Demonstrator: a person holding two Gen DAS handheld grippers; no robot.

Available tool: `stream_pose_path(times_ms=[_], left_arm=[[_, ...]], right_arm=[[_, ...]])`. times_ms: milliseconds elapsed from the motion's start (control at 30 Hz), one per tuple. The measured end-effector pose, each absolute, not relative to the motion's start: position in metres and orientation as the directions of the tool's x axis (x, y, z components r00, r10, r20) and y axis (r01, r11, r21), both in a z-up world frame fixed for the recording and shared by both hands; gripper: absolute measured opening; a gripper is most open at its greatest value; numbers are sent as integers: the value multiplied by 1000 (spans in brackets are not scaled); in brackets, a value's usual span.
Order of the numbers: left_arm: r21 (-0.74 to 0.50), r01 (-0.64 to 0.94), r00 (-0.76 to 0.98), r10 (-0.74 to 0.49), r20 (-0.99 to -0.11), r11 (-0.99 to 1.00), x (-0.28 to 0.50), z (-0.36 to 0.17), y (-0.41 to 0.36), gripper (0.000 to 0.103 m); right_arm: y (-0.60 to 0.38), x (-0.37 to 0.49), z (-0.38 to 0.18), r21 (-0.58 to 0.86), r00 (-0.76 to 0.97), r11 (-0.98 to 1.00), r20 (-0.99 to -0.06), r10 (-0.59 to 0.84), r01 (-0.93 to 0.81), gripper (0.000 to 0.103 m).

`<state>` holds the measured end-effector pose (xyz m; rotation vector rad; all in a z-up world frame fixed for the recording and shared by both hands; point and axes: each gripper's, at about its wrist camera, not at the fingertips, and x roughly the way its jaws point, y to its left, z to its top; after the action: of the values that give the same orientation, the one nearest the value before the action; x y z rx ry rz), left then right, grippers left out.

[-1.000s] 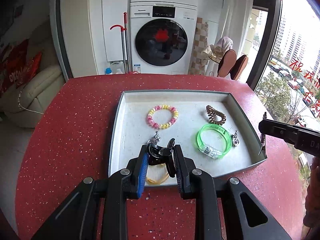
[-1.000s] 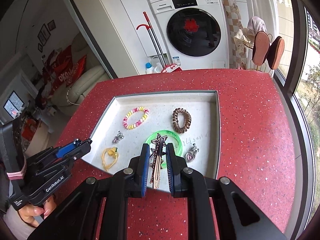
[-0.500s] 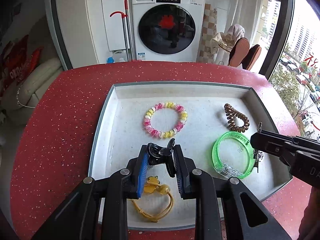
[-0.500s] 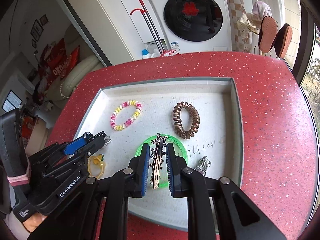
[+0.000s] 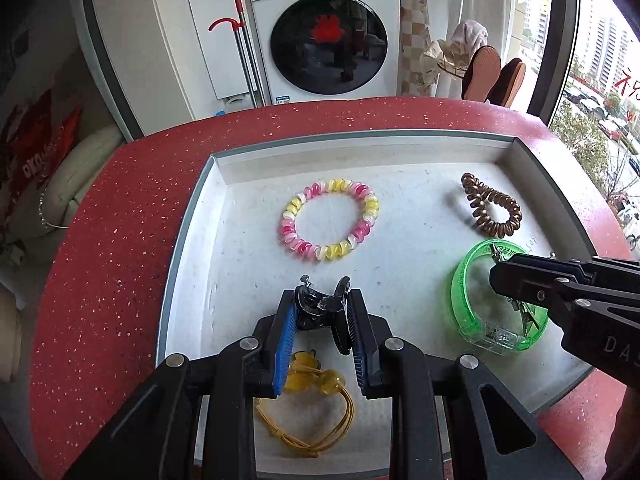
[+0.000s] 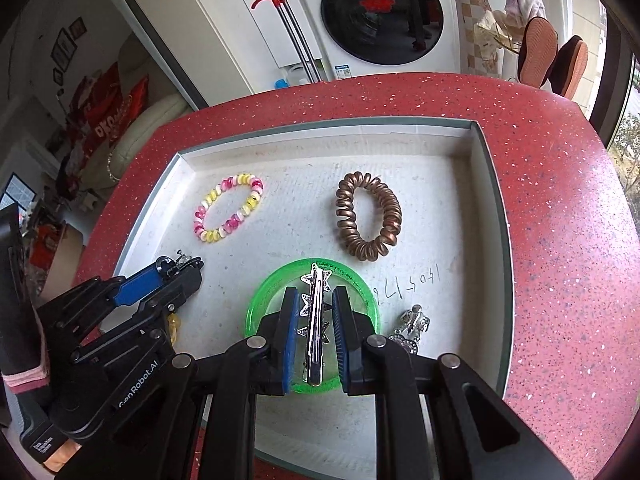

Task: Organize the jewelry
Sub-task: 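Carry the black claw clip and silver hair clip into the tray and lower them, then open both tools to release the clips and withdraw from the tray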

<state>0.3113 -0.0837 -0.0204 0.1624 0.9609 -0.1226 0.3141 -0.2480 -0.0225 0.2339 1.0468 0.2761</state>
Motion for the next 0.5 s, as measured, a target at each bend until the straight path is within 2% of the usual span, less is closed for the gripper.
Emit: stream_pose_path(times_ms=[100, 133, 167, 200, 367, 400, 433, 467, 500], left_arm=[[98, 171, 571, -18, -821, 980, 311, -21, -85, 44], [98, 171, 570, -17, -822, 980, 311, -20, -85, 44], [98, 171, 569, -17, -822, 980, 310, -20, -84, 44], [98, 171, 570, -18, -822, 980, 310, -20, -84, 44], [87, 163, 576, -23, -817, 983, 307, -16, -84, 44], [90, 161, 579, -20, -815, 983, 306, -15, -83, 50], [93, 157, 583, -16, -812, 983, 305, -13, -83, 77], [96, 148, 594, -11, -804, 984, 305, -12, -83, 91], [103, 137, 618, -4, -786, 985, 302, -9, -82, 99]], right_arm=[[-250, 310, -17, 329, 489, 938, -804, 340, -111, 21], [-253, 308, -15, 338, 496, 935, -797, 345, -108, 28], [-255, 307, -12, 348, 502, 932, -790, 352, -105, 40], [-256, 304, -10, 356, 509, 929, -783, 357, -104, 43], [-264, 294, 5, 378, 542, 921, -756, 367, -95, 45], [-265, 292, 7, 380, 546, 920, -753, 366, -91, 45], [-267, 289, 9, 383, 552, 920, -750, 364, -87, 45], [-269, 287, 11, 385, 554, 919, -748, 364, -84, 45], [-271, 285, 12, 386, 556, 919, -747, 364, -83, 45]])
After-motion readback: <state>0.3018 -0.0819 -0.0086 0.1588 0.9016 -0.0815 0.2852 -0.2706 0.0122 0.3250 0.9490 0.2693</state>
